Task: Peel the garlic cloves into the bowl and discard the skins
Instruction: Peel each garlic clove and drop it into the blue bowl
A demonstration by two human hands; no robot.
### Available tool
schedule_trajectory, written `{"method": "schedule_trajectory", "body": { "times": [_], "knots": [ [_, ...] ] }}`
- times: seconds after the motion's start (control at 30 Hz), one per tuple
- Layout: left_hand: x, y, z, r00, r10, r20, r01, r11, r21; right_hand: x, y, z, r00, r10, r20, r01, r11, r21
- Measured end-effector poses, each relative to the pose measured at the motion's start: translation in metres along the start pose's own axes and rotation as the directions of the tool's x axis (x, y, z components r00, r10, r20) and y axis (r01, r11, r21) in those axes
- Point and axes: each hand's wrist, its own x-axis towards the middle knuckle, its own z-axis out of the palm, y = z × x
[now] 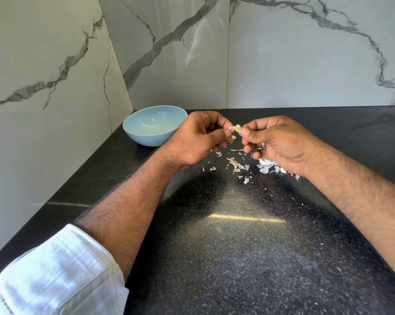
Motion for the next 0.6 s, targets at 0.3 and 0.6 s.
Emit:
{"method": "schedule_trajectory", "body": {
  "times": [0.3,0.6],
  "knots": [
    [0.0010,-0.0021,0.0036,0.994,0.015,-0.107,-0.012,0.999,0.032,0.0013,0.0016,0.0025,0.995,-0.063,-0.080,0.058,0.997,-0.057],
    [0.0016,-0.0034,0.0042,0.998,0.011,-0.067,-0.012,1.000,-0.018,-0.0022,-0.0011,0.0040,1.000,-0.013,-0.020,0.013,1.000,-0.008]
  ]
}}
